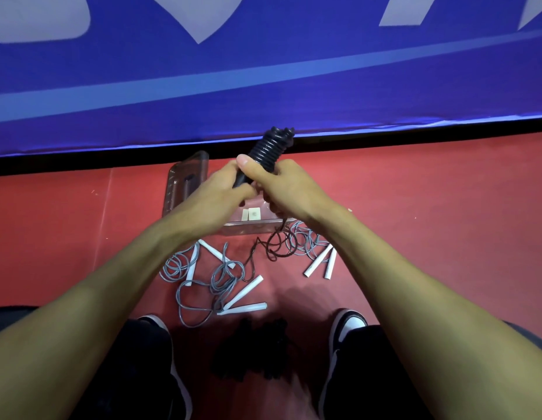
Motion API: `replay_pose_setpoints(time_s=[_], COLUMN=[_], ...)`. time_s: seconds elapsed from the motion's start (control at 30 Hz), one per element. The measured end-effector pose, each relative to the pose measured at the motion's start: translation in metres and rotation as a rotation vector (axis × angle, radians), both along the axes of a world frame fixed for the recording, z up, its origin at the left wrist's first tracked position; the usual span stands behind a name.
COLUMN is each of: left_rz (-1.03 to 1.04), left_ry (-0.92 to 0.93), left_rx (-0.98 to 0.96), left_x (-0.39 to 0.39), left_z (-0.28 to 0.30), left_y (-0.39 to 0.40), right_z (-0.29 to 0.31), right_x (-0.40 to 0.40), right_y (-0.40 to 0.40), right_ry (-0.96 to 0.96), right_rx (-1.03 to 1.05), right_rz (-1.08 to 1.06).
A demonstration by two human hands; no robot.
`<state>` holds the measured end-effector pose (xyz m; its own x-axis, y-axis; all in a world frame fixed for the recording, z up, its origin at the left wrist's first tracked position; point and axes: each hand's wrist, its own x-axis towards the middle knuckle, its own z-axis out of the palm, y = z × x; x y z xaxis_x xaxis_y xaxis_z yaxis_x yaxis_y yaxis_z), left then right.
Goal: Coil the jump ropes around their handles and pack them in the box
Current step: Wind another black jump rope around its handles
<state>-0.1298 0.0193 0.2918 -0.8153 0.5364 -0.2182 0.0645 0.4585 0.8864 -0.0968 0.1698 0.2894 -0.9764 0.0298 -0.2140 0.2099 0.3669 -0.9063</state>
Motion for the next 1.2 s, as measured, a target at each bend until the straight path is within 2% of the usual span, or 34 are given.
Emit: replay_pose_setpoints(time_s=[0.1, 0.2, 0.27, 0.37, 0.5, 0.7, 0.83, 0.9, 1.07, 1.2], left_rz=[0.047, 0.06, 0.04, 0.048, 0.064, 0.121, 0.11, 0.084, 0.079, 0.109], left_ry=[-0.205, -0.232, -0.21, -0.112, 0.162, 0.204, 0.396, 0.323, -0.195, -0.459], left_rx=[0.278, 0.383, 0.395, 0.309, 0.009, -0.004, -0.064, -0.007, 0.342, 0.401], left_x=[-0.005, -0.008, -0.01, -0.012, -0.01, -0.01, 0.0, -0.001, -0.004, -0.004], left_z=[0.001, 0.005, 0.003, -0.004, -0.004, -0.003, -0.002, -0.002, 0.001, 0.008], left_y=[-0.003, -0.006, -0.009, -0.012, -0.01, -0.01, -0.004, -0.005, -0.005, -0.004], right_z=[0.005, 0.006, 0.003, 0.001, -0.004, -0.006, -0.003, -0.006, -0.007, -0.008], right_x=[-0.002, -0.004, -0.005, -0.003, -0.004, -0.004, 0.0, -0.002, -0.003, -0.006], right_y=[0.002, 0.004, 0.005, 0.006, 0.002, 0.004, -0.001, -0.003, -0.002, 0.0], right_ry=[-0.014, 0.003, 0.016, -0.017, -0.024, -0.001, -0.002, 0.041, 0.141, 0.148], right_rx=[-0.165, -0.214, -0.141, 0.043, 0.068, 0.076, 0.06, 0.06, 0.061, 0.057], right_rz=[-0.014, -0.038, -0.032, -0.033, -0.036, -0.048, -0.046, -0.058, -0.033, -0.072])
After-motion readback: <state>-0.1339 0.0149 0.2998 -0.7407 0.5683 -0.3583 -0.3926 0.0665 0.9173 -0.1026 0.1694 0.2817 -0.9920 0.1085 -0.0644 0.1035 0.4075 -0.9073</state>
